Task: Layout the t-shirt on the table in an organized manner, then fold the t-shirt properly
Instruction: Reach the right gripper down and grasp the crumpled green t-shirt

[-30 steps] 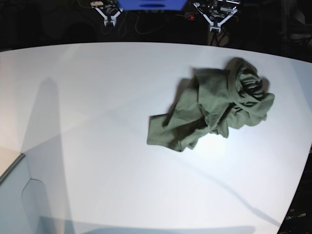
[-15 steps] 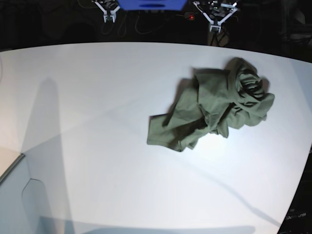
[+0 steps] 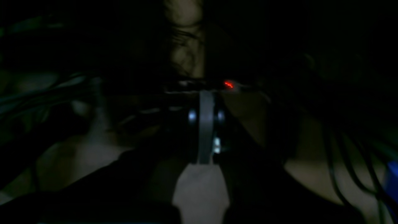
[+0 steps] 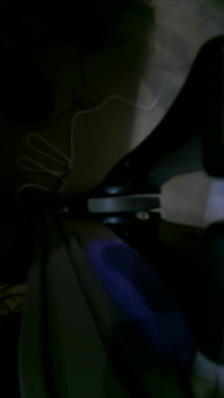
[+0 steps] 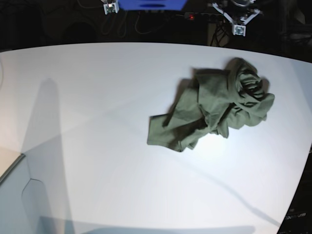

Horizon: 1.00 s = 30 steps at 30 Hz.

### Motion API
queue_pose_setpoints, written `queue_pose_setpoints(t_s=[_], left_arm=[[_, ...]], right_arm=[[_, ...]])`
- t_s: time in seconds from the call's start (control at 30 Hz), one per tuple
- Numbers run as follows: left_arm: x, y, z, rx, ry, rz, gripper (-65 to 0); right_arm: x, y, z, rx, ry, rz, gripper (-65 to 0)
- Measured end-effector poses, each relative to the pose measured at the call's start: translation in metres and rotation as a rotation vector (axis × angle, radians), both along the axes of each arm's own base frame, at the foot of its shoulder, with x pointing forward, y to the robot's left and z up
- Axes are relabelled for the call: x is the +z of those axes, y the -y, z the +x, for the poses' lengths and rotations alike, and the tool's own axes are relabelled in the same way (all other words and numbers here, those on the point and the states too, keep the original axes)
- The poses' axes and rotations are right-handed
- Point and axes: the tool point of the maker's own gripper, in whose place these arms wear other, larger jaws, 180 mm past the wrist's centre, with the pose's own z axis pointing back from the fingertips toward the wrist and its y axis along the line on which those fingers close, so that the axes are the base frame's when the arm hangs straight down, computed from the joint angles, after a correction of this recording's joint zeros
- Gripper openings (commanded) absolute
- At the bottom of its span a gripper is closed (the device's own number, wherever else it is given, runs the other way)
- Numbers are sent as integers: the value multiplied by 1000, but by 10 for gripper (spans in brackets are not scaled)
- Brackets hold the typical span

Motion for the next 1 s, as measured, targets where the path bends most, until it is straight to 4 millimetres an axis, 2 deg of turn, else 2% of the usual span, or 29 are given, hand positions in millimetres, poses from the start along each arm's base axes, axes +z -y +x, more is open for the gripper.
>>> queue_pose_setpoints(t_s=[0.07, 0.13, 0.17, 0.23, 0.27, 0.3, 0.37, 0.43, 0.5, 0.63, 0.77, 0.83, 0.93, 1.0], left_arm=[[16, -9, 7, 37, 47, 17, -649], [28, -10, 17, 47, 75, 5, -649], [37, -10, 28, 62, 123, -4, -649], [57, -5, 53, 80, 207, -46, -647], [64, -5, 57, 93, 211, -62, -637], [67, -5, 58, 94, 188, -76, -627], [76, -9, 64, 111, 172, -105, -609], [94, -14, 80, 126, 224, -122, -604], [98, -14, 83, 124, 213, -144, -603], [114, -11, 96, 103, 257, -158, -603], [128, -4, 107, 84, 303, -166, -602], [132, -3, 109, 81, 310, -169, -598], [141, -10, 115, 94, 340, -157, -514], [146, -19, 118, 105, 363, -137, -407]], right_arm=[[22, 3, 11, 69, -3, -35, -650], [35, 7, 14, 85, -31, -44, -650], [45, 10, 27, 25, 7, -28, -650], [82, 8, 85, 3, 201, -8, -650], [98, 7, 109, -3, 267, 6, -650], [111, 8, 123, 1, 313, 7, -650], [128, 13, 129, 8, 333, -2, -650], [136, 14, 126, 10, 330, -5, -650], [141, 11, 130, 14, 330, 6, -650], [160, 13, 167, 8, 450, 3, -650], [150, 13, 158, 16, 377, -5, -650], [153, 13, 164, 17, 393, -5, -650], [162, 13, 184, 16, 447, -4, -650], [170, 12, 198, 14, 489, -2, -650]])
